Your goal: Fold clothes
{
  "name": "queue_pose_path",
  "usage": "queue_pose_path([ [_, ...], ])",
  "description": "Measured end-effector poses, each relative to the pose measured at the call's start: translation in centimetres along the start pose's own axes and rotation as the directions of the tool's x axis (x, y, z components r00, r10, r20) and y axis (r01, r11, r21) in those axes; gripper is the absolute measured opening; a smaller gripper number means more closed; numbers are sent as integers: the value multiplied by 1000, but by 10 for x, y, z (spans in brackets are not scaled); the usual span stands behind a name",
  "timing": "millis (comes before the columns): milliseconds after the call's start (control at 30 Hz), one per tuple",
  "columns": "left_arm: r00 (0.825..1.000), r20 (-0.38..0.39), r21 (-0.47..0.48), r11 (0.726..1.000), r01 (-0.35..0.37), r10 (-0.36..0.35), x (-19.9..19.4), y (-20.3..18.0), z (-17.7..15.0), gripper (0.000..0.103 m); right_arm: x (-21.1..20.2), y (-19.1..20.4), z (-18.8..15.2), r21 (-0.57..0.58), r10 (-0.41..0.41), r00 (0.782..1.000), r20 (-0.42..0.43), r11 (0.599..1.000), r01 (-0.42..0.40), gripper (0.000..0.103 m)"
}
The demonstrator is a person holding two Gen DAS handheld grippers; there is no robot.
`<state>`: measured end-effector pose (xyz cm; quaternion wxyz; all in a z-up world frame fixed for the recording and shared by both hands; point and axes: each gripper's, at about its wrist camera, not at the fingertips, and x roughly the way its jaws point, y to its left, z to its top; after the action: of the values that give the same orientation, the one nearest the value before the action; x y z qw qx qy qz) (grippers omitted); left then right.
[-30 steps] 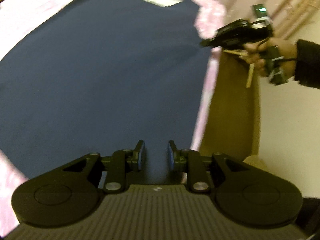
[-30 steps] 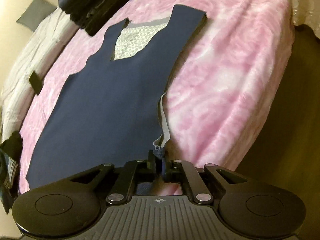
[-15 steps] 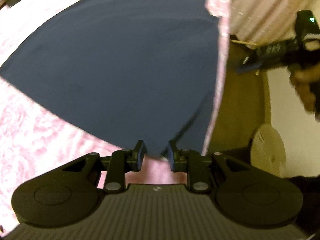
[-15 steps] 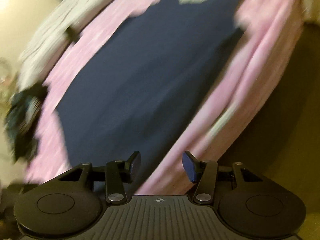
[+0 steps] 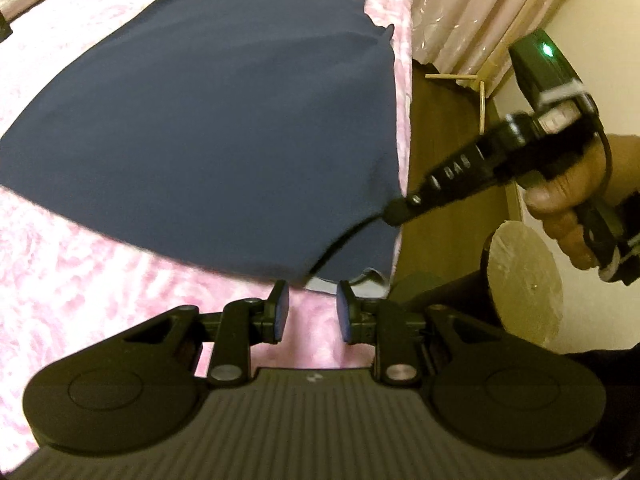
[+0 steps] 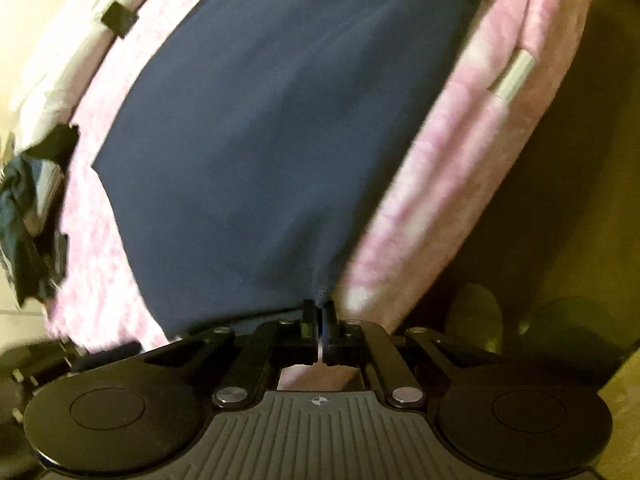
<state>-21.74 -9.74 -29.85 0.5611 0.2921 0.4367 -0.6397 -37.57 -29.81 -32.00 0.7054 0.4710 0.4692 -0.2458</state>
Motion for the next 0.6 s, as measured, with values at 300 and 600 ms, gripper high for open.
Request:
queue_pose_path([
  [300, 1000, -21, 40, 999, 23, -22, 22, 0, 18, 22, -11, -17, -19, 41, -96, 994, -61, 994, 98, 0],
  [600, 989, -52, -256, 959, 120, -138, 32, -4, 2, 24, -25, -6, -15, 27, -45, 999, 9, 999, 45, 50],
])
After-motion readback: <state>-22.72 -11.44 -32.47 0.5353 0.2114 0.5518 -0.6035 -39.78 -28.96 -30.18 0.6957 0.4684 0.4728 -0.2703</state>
